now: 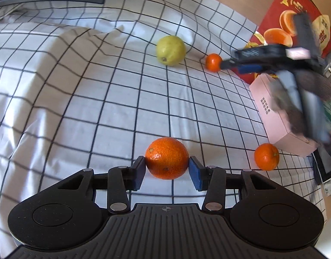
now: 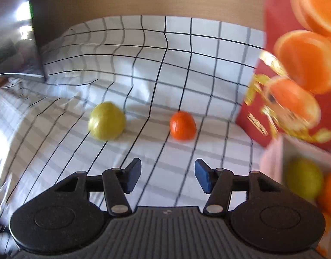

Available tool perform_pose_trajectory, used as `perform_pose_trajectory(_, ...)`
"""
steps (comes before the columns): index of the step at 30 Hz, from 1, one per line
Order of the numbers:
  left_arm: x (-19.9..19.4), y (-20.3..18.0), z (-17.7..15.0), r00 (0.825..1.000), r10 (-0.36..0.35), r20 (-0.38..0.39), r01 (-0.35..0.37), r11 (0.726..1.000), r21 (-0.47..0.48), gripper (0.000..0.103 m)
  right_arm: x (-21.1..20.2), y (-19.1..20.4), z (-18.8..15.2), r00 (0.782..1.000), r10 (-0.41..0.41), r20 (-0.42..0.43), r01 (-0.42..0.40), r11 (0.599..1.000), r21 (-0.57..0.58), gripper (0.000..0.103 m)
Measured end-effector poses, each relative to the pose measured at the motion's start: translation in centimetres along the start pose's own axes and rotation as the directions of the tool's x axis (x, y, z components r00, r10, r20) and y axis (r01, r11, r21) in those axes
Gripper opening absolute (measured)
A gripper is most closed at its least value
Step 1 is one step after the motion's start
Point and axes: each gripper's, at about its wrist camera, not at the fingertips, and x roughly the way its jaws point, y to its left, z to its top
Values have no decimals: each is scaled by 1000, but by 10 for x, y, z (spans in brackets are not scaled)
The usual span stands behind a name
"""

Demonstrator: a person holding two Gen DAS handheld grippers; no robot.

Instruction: Organize fruits

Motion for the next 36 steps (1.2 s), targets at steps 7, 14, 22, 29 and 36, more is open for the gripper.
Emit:
perform_pose_trajectory(7,-12,-1,-11,1000,-4,-4,4,1000,5,49,59,12,34,992,-128,-17,126,990,-57,45)
perform_pose_trajectory(14,-6,-7,-7,1000,-12,-20,13,999,36,49,63,8,31,990,-136,-28,133,989,-70,35)
perform_pose_trajectory(22,12,-24,5,999,-35,-36,38,994,102,49,-22,19,-18,998,70,-6,-70,998,4,34)
perform_pose_trajectory(29,26,-27,18,999,-12,-30,16,993,116,49,-91,35,-82,989,150,9,-151,988,22,34)
perform_pose_trajectory(36,35,-28,23,998,-38,-45,43,990,132,49,-111,48,-149,981,180,-76,-177,983,53,35)
